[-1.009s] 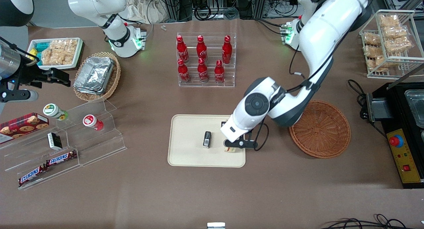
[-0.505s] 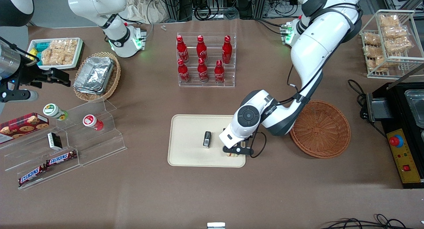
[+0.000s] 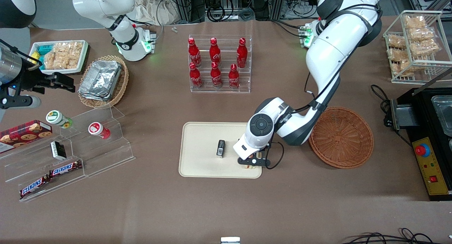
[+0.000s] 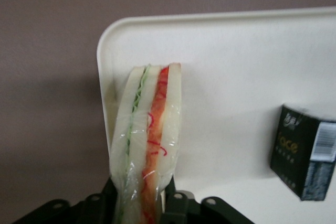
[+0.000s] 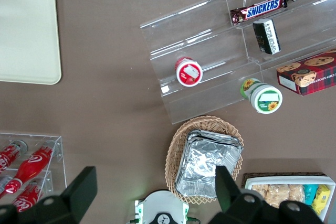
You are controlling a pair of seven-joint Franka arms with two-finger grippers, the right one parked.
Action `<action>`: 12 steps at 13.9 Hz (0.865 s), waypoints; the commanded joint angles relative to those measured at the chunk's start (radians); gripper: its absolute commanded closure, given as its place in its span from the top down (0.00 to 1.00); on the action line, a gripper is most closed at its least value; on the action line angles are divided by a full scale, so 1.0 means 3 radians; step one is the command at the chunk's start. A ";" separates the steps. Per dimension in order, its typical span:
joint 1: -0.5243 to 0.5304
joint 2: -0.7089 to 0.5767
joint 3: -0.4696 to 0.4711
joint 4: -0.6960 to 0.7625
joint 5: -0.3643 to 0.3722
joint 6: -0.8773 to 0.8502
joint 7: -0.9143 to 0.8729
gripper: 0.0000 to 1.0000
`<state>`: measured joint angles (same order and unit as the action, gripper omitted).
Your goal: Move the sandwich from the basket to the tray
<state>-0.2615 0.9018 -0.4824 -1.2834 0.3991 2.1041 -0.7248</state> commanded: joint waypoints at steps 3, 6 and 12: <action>-0.0028 -0.0269 0.0043 0.0264 0.0060 -0.0115 -0.0335 1.00; 0.0277 -0.0678 0.0038 0.0259 0.0035 -0.0682 -0.0279 1.00; 0.0851 -0.1793 0.0267 -0.0834 -0.0633 -0.0592 0.0410 1.00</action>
<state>-0.0162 0.4935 -0.4602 -1.3676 0.2673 1.8726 -0.6669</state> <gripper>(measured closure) 0.000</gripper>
